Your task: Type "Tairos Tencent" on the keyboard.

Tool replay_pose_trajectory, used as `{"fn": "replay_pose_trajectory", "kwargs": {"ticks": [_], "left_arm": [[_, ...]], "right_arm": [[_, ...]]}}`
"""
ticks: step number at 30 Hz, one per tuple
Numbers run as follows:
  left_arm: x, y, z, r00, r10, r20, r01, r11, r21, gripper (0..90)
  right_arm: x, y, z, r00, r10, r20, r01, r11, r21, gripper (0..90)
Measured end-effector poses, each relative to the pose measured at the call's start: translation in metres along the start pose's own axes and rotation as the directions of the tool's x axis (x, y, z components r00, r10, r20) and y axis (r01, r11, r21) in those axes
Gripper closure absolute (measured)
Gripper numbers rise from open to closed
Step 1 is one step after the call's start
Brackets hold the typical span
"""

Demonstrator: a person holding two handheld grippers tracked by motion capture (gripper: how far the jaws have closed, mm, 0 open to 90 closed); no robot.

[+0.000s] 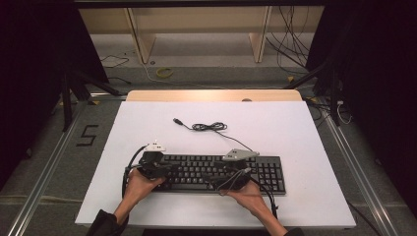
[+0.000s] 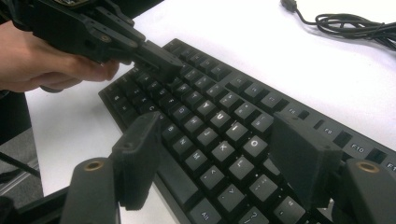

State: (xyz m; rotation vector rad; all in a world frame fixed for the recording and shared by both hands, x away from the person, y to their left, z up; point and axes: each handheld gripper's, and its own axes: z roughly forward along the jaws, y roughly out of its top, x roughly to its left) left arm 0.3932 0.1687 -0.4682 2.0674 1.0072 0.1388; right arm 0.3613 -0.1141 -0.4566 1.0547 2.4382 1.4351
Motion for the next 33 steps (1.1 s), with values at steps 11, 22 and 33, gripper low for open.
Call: {"fn": "replay_pose_trajectory", "kwargs": {"ticks": [11, 22, 33], "left_arm": [[-0.001, 0.004, 0.009, 0.9998, 0.013, -0.014, -0.013, 0.9995, 0.03, 89.1], [0.0, 0.001, 0.014, 0.9998, 0.012, -0.017, -0.011, 0.9983, 0.057, 89.5], [-0.001, 0.004, 0.003, 0.9999, -0.005, -0.011, 0.006, 0.9999, 0.013, 87.2]], "right_arm": [[0.001, -0.001, -0.003, 1.0, 0.001, -0.001, -0.001, 1.0, -0.002, 34.9], [0.001, -0.002, -0.002, 1.0, -0.006, -0.001, 0.006, 1.0, -0.001, 35.0], [0.0, -0.001, -0.003, 1.0, -0.001, 0.004, 0.001, 1.0, -0.009, 35.0]]}}
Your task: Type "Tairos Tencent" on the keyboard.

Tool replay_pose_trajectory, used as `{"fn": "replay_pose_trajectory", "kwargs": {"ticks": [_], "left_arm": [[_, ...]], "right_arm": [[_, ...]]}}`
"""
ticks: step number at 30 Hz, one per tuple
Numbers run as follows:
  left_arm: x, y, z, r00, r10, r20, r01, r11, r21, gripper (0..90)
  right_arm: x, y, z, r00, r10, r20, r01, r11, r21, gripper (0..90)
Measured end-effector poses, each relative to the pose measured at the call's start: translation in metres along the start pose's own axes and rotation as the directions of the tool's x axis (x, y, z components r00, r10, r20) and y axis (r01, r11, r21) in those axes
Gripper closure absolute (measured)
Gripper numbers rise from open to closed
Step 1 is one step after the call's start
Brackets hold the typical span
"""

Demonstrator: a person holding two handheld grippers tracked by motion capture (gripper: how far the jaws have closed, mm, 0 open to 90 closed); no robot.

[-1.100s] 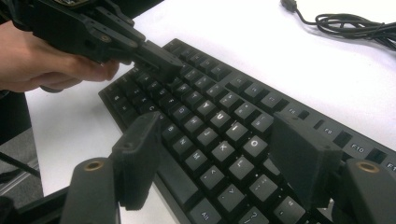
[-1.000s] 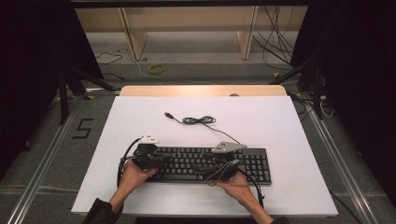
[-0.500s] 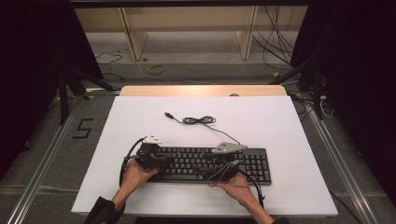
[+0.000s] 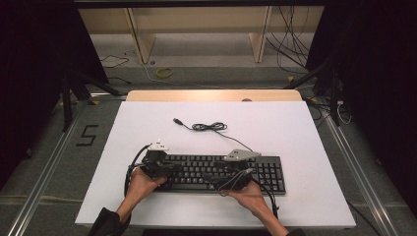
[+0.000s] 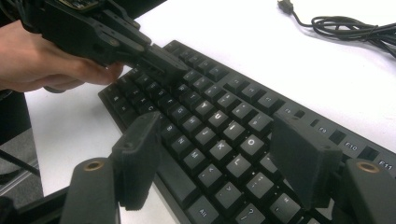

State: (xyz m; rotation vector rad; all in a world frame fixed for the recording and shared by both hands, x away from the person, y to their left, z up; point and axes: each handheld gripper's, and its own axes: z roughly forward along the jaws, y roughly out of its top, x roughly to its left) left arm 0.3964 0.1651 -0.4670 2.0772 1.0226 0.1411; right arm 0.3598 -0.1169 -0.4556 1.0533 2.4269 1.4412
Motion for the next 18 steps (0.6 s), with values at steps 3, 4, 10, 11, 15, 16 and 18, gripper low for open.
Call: {"fn": "replay_pose_trajectory", "kwargs": {"ticks": [3, 4, 10, 11, 15, 16, 18], "left_arm": [[0.0, 0.0, -0.003, 0.9997, -0.016, 0.019, 0.016, 0.9998, -0.013, 81.4], [0.0, 0.0, -0.005, 0.9997, -0.012, 0.02, 0.012, 0.9998, -0.012, 79.6], [0.002, 0.0, -0.011, 0.9978, -0.051, 0.043, 0.053, 0.9976, -0.045, 63.1], [0.002, 0.0, -0.012, 0.9974, -0.058, 0.042, 0.06, 0.9969, -0.051, 59.2], [0.003, -0.001, -0.015, 0.9959, -0.074, 0.052, 0.077, 0.9949, -0.065, 48.8], [0.003, -0.001, -0.015, 0.9957, -0.075, 0.054, 0.079, 0.9947, -0.066, 46.7], [0.003, -0.002, -0.017, 0.9958, -0.073, 0.056, 0.077, 0.9944, -0.073, 43.5]], "right_arm": [[-0.001, 0.0, 0.0, 1.0, 0.001, 0.003, -0.001, 1.0, 0.0, 35.0], [-0.001, 0.0, 0.0, 1.0, 0.002, 0.004, -0.002, 1.0, 0.0, 35.0], [-0.003, 0.001, 0.002, 0.9999, 0.004, 0.009, -0.004, 1.0, 0.002, 35.0], [-0.003, 0.001, 0.002, 0.9999, 0.005, 0.01, -0.005, 1.0, 0.002, 35.0], [-0.005, 0.002, 0.003, 0.9999, 0.01, 0.011, -0.01, 1.0, 0.005, 35.1], [-0.005, 0.002, 0.004, 0.9999, 0.011, 0.012, -0.011, 1.0, 0.004, 35.1], [-0.006, 0.003, 0.004, 0.9998, 0.009, 0.016, -0.009, 1.0, 0.001, 35.5]]}}
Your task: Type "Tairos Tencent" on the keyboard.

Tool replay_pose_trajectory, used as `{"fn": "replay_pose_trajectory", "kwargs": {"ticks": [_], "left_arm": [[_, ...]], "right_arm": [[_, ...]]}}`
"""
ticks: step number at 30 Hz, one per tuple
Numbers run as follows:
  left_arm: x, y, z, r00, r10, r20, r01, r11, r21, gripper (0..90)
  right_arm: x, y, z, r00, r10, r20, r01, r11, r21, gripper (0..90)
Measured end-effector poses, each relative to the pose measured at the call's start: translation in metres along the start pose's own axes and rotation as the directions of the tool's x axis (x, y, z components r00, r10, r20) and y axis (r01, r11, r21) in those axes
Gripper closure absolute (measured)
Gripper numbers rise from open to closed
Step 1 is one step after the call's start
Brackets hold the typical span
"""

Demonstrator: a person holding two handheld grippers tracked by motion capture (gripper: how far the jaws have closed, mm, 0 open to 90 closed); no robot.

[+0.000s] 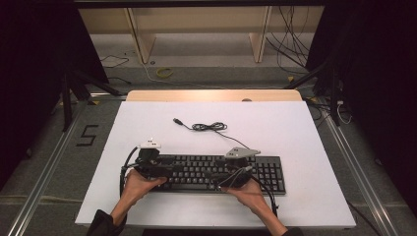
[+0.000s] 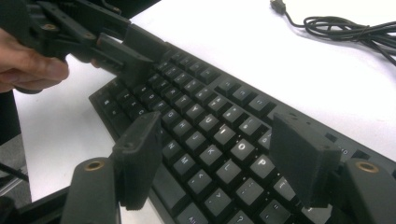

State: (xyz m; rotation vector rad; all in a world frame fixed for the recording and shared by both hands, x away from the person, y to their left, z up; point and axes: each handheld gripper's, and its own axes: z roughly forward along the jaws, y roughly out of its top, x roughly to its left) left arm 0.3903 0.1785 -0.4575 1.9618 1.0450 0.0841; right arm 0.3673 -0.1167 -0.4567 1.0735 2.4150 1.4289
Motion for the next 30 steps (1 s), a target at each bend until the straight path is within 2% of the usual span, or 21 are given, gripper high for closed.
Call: {"fn": "replay_pose_trajectory", "kwargs": {"ticks": [12, 17, 23, 30], "left_arm": [[0.0, -0.003, -0.009, 0.9998, -0.011, 0.015, 0.011, 0.9991, -0.041, 31.9], [0.0, -0.005, -0.014, 0.9999, -0.01, 0.014, 0.01, 0.9985, -0.054, 30.4], [-0.001, -0.007, -0.018, 1.0, -0.002, 0.007, 0.003, 0.998, -0.063, 30.2], [0.0, -0.01, -0.023, 1.0, -0.002, 0.005, 0.003, 0.9975, -0.071, 30.1]], "right_arm": [[-0.004, 0.005, 0.007, 1.0, 0.007, 0.005, -0.007, 1.0, 0.015, 37.9], [-0.006, 0.005, 0.01, 0.9999, 0.005, 0.009, -0.006, 1.0, 0.024, 41.3], [-0.009, 0.007, 0.012, 0.9997, 0.007, 0.024, -0.008, 0.999, 0.036, 53.0], [-0.01, 0.009, 0.016, 0.9993, 0.001, 0.038, -0.004, 0.998, 0.056, 71.1]]}}
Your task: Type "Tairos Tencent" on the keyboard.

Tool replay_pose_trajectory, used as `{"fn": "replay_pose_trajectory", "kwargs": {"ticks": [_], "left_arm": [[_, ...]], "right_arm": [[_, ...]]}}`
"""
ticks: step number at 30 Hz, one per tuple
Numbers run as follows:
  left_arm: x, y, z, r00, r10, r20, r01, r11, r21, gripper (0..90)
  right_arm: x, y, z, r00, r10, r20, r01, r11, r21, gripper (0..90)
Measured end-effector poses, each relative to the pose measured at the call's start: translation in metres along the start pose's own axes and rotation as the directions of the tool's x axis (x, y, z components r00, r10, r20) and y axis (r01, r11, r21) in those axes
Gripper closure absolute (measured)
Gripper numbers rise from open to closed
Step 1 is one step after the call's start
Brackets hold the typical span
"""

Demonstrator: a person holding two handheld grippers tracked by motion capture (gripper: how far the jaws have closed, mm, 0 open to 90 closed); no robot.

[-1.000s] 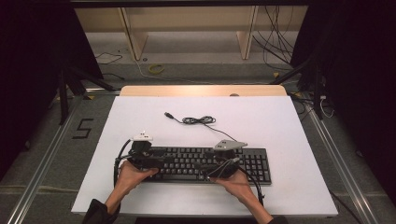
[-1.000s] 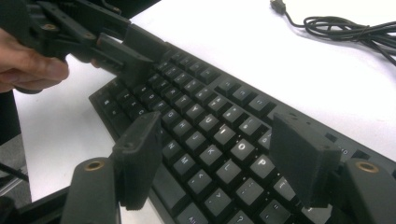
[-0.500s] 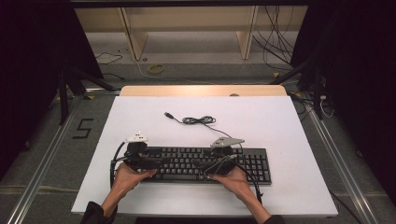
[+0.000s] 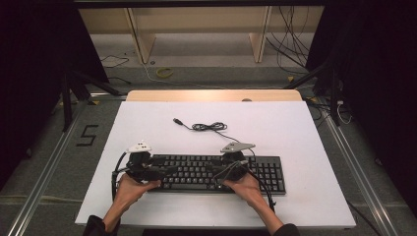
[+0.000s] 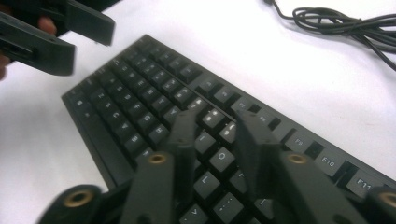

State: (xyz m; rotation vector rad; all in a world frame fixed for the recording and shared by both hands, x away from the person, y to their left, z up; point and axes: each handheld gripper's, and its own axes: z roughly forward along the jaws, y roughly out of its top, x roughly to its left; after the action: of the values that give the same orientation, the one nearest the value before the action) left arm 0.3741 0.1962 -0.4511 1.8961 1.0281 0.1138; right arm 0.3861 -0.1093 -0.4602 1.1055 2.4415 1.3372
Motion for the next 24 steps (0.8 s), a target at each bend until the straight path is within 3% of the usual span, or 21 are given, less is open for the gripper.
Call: {"fn": "replay_pose_trajectory", "kwargs": {"ticks": [12, 24], "left_arm": [[0.001, -0.006, -0.007, 1.0, 0.003, -0.009, -0.003, 0.9999, -0.013, 30.1], [-0.002, -0.013, -0.01, 1.0, 0.004, -0.004, -0.004, 0.9995, -0.031, 29.9]], "right_arm": [[-0.001, -0.001, 0.012, 0.9998, -0.011, 0.019, 0.01, 0.999, 0.052, 89.0], [-0.001, -0.004, 0.018, 0.9996, -0.016, 0.024, 0.014, 0.996, 0.085, 90.0]]}}
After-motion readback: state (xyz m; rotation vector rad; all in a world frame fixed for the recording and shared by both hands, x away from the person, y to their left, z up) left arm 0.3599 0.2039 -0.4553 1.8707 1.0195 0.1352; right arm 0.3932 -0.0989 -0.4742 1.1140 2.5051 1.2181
